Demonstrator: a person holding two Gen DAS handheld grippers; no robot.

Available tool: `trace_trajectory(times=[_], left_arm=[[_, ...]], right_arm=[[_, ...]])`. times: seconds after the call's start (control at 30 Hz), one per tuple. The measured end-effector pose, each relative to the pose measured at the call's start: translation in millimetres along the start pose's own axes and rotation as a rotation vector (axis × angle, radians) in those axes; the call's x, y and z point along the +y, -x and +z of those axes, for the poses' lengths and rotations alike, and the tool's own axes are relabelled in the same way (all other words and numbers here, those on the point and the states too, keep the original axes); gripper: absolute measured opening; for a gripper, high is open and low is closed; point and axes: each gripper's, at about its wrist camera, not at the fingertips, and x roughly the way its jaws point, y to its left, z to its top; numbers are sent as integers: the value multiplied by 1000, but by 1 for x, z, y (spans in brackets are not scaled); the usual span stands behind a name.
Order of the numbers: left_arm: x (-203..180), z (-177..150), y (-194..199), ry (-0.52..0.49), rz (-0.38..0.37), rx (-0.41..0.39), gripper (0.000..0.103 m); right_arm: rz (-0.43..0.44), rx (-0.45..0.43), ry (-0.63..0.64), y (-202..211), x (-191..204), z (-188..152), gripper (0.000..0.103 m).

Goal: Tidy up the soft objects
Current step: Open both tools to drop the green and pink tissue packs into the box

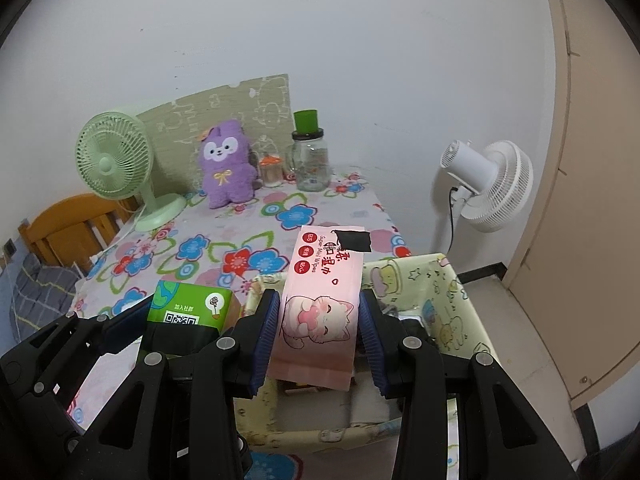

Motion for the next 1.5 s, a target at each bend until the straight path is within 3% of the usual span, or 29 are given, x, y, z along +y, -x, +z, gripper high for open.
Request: trace_trajectory(times=[0.63,1.03,1.3,1.5], left_arm=[[-33,8,-36,-38,-44,37,55],[-45,7,-63,-11,-98,93,58],[-48,4,-70,-19,-86,106,77],[-47,0,-70,-26,-75,109,80]], right_arm=[[-36,42,-33,-27,-40,-1,43],[-48,84,-59,-46,-59,-7,44],[-44,105,-64,-53,-63,-12,44],[-35,118,-71,-58,-63,-14,47]])
